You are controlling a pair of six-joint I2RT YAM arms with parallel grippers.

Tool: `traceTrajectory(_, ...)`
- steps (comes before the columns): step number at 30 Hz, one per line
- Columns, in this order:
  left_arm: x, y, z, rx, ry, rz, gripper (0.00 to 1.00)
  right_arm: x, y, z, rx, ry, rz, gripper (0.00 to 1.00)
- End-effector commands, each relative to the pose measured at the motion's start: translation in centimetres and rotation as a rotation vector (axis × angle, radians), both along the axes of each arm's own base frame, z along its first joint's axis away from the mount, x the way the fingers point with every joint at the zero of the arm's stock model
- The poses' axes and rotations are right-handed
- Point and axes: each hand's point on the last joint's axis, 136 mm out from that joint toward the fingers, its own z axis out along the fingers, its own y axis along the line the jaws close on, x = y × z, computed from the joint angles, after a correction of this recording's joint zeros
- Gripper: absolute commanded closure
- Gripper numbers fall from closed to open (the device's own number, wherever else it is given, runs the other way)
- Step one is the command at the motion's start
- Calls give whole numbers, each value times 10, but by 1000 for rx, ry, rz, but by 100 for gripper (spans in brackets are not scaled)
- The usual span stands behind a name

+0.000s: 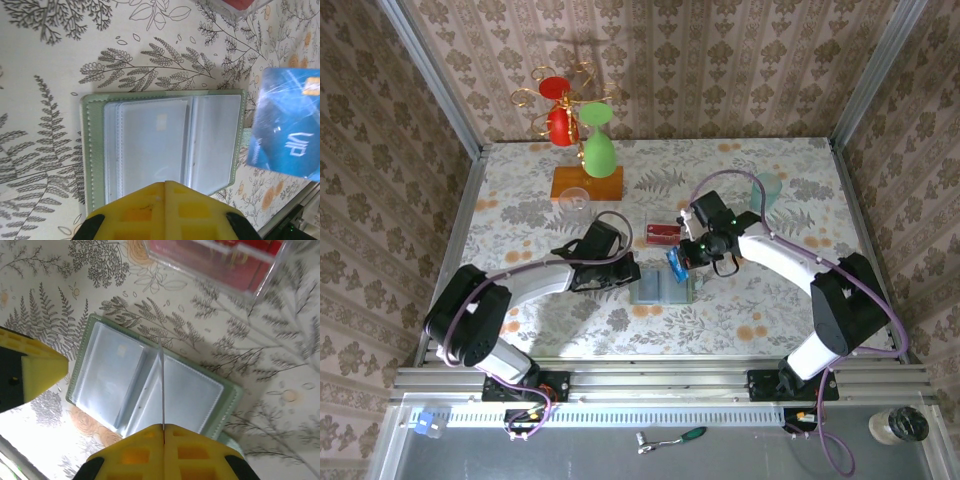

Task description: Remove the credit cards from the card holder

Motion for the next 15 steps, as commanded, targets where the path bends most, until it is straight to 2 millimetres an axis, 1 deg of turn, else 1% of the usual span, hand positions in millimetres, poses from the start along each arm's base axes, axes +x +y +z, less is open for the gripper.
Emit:
traceTrajectory(1, 1, 8, 4, 0, -11, 28, 100, -5, -21, -4, -192, -56, 236, 100)
traceTrajectory(8, -2, 18, 0, 6, -8, 45, 100, 6, -29, 6, -348, -147, 547, 100)
traceTrajectory(15, -3, 21, -7, 6, 4, 52, 100, 22, -23, 9, -403, -164, 737, 100)
